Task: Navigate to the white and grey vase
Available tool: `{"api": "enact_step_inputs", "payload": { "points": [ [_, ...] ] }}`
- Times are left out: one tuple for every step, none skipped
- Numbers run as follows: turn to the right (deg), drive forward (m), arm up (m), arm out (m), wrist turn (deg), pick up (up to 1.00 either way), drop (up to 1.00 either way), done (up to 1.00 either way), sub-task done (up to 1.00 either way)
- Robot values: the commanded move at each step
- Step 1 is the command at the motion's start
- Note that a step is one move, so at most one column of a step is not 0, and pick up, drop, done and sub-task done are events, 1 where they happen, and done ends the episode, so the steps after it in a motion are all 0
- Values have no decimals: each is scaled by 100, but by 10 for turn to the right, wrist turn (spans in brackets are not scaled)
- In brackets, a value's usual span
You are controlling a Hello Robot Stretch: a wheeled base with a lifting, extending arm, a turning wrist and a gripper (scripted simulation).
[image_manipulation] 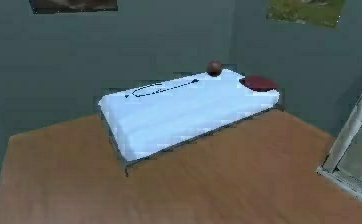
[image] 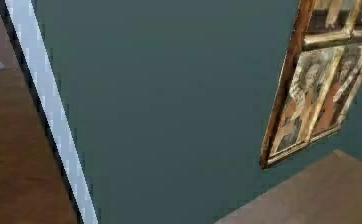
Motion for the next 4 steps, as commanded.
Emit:
{"api": "enact_step_inputs", "payload": {
  "points": [
    [-450, 0, 0, 0, 0, 0, 0, 0, 0],
    [-450, 0, 0, 0, 0, 0, 0, 0, 0],
    [-150, 0, 0, 0, 0, 0, 0, 0, 0],
    [0, 35, 0, 0, 0, 0, 0, 0, 0]
  ]
}}
